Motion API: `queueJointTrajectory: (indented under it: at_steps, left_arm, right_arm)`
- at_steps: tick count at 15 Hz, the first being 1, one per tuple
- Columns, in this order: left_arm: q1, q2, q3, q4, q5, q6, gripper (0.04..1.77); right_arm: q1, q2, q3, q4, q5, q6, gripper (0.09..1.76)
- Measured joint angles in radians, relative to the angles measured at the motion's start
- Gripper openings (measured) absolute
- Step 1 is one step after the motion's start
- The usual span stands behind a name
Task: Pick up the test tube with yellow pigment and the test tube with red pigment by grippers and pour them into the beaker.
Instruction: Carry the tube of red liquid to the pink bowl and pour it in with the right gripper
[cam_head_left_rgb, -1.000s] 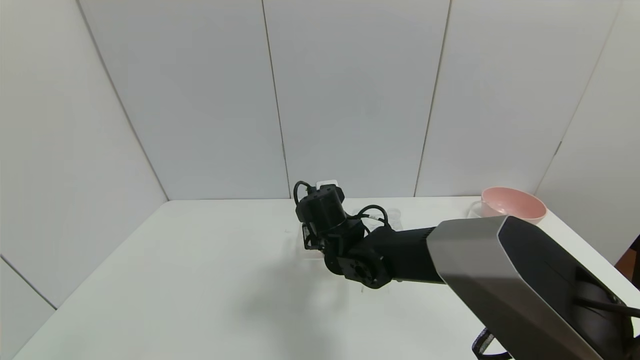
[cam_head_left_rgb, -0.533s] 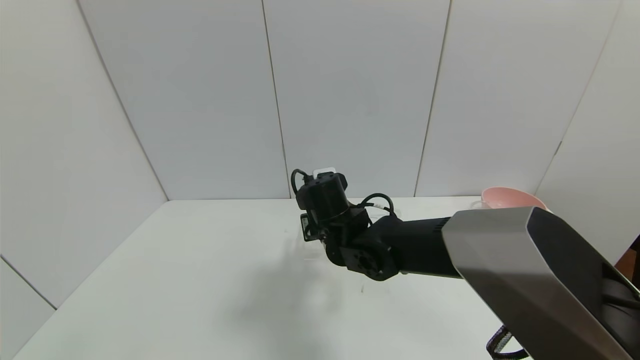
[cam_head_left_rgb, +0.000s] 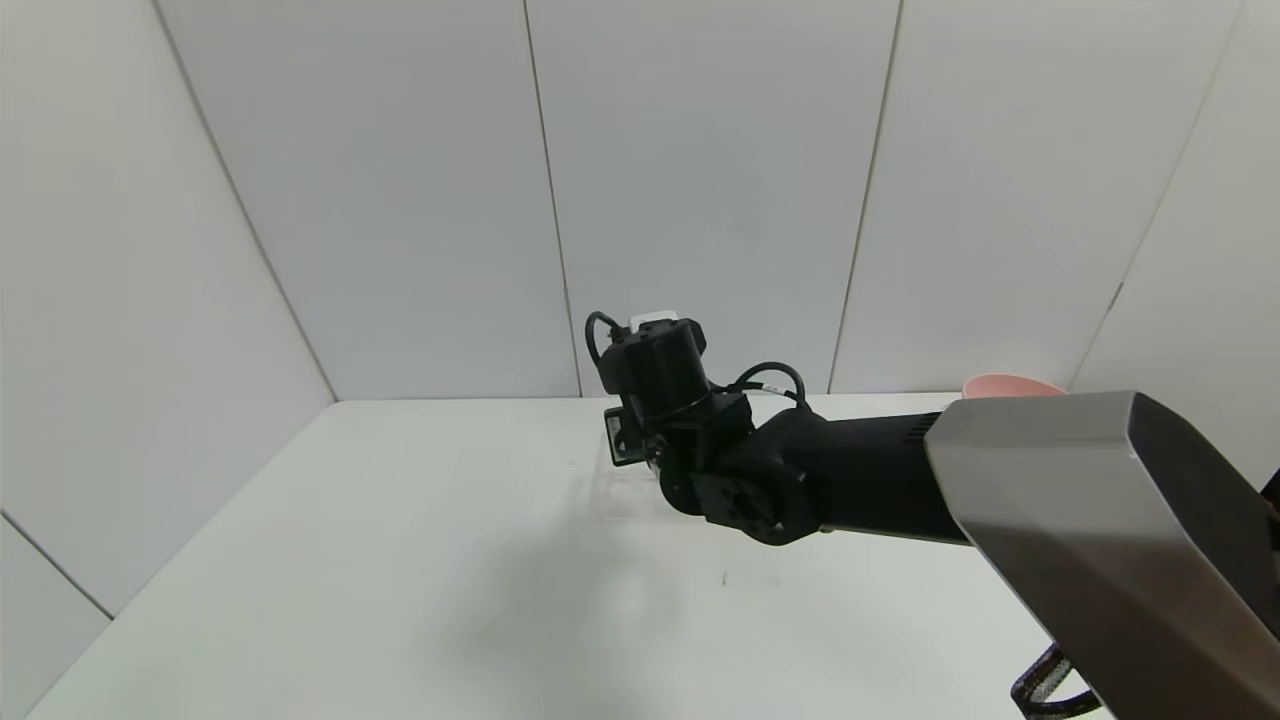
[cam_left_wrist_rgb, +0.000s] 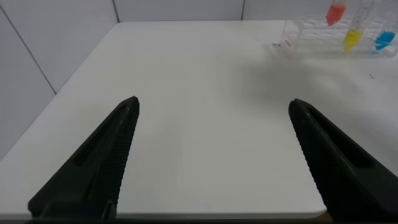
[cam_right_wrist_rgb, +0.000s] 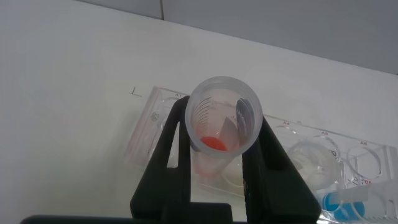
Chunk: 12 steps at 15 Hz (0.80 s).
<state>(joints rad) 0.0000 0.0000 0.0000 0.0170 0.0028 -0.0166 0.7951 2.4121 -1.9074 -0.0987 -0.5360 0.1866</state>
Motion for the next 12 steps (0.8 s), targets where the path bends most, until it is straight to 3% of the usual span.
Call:
queueJointTrajectory:
  at_steps: [7,12]
  left_arm:
    - [0.000,0.000,0.000,0.000,0.000,0.000,1.72]
    - [0.000,0.000,0.000,0.000,0.000,0.000,1.72]
  right_arm:
    - [0.010,-0.026,0.031,-0.005,0.006,-0.004,0.53]
    - [0.013,-0.096,0.164,-0.029,0.074,-0.004,0.53]
